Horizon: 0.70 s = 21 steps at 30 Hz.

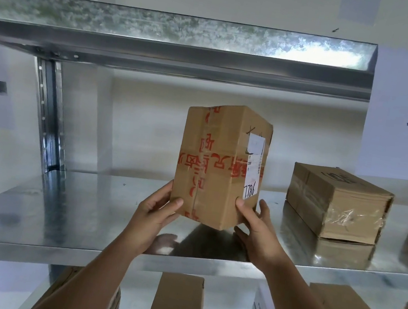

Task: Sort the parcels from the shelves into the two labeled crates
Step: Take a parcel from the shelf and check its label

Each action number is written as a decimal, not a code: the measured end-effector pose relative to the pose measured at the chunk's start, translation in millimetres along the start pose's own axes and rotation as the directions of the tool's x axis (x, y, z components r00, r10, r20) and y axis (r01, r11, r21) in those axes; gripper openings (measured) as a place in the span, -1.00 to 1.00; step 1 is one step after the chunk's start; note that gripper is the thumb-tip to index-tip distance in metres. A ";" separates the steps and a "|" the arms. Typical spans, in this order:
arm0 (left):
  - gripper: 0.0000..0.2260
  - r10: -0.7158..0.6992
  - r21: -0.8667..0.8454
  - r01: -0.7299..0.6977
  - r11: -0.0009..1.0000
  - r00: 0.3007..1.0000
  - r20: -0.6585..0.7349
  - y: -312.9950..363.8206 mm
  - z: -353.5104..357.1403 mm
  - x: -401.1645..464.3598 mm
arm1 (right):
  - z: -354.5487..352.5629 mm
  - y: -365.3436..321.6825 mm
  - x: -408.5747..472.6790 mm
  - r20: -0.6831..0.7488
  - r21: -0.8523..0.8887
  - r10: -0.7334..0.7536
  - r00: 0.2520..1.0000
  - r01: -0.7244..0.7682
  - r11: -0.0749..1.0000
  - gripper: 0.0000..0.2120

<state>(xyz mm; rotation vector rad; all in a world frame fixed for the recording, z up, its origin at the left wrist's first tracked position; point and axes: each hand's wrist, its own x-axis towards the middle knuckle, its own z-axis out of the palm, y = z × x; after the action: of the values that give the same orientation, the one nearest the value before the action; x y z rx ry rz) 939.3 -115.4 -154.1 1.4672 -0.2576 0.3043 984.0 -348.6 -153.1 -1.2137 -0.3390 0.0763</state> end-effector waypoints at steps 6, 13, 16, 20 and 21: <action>-0.70 0.080 0.106 -0.051 0.993 0.954 -0.288 -3.9 1.5 4.2 | 5.0 4.3 -0.9 -0.076 -0.082 -0.019 0.997 0.012 0.997 -0.49; -0.61 -0.026 0.206 0.043 0.978 0.996 -0.082 0.4 10.0 0.5 | 4.6 6.1 0.1 -0.091 -0.098 -0.060 0.994 0.051 0.994 -0.50; -0.66 -0.041 0.227 0.052 0.973 0.998 -0.053 2.2 13.4 -2.1 | 6.2 5.4 -1.0 -0.078 -0.069 -0.095 0.992 0.089 0.994 -0.31; -0.60 -0.081 0.167 0.090 0.982 0.995 -0.059 2.3 11.1 -1.4 | 5.5 5.7 -1.0 -0.052 -0.061 -0.096 0.994 0.093 0.994 -0.34; -0.60 -0.091 0.158 0.099 0.982 0.994 -0.060 2.7 11.2 -1.5 | 5.6 5.8 -1.1 -0.051 -0.066 -0.092 0.994 0.089 0.994 -0.33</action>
<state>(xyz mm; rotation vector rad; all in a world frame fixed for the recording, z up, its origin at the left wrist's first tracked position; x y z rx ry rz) 937.1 -126.4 -151.1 1.6229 -0.1218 0.2914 982.0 -341.7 -157.1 -1.2596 -0.3511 -0.0457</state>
